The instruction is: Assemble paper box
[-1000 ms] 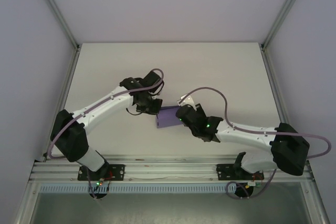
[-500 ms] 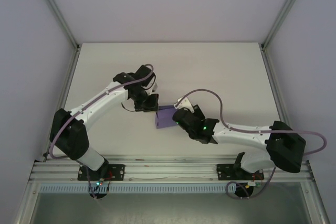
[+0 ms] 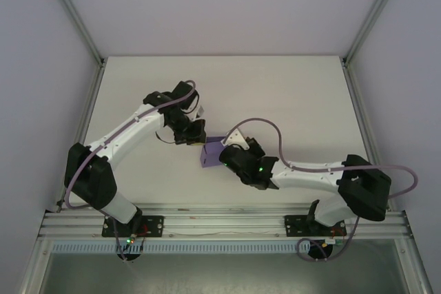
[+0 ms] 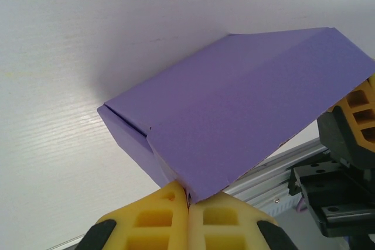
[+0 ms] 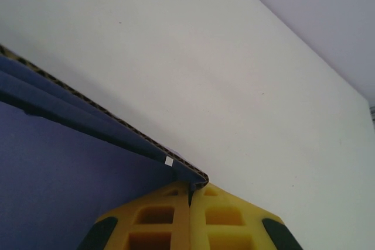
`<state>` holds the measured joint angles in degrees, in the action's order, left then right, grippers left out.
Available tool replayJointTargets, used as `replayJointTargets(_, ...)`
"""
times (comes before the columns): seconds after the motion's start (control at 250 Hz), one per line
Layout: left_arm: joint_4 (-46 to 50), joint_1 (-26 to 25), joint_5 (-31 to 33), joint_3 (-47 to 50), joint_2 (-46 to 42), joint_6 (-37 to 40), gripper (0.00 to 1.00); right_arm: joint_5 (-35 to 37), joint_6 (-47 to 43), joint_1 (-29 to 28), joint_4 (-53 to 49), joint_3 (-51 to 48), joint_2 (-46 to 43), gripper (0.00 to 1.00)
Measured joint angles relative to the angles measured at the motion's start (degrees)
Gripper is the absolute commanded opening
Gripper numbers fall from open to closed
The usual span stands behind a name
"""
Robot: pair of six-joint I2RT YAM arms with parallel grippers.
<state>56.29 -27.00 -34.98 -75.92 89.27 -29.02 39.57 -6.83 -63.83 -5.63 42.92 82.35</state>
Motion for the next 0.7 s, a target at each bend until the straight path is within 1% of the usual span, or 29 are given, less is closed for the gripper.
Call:
replayJointTargets(0.172,1.2,0.7,-0.7,-0.1,0.0,2.1,0.00,0.9,-1.2,-0.5,-0.2,0.5,0.8,0.00)
replayJointTargets(0.328,0.9,3.6,-5.5,0.2,0.0,2.0,0.00,1.6,-2.2,-0.6,-0.8,1.4,1.9,0.00)
replayJointTargets(0.428,0.9,4.2,-7.5,0.2,0.0,1.8,0.00,1.7,-2.5,-0.7,-1.0,1.5,2.0,0.00)
replayJointTargets(0.568,0.2,4.6,-9.6,0.3,0.0,0.3,0.00,2.1,-3.3,-0.7,-1.4,1.5,2.1,0.00)
replayJointTargets(0.7,-2.3,5.6,-11.7,2.0,0.0,-3.8,0.00,2.5,-4.3,-0.7,-1.3,1.7,2.7,0.00)
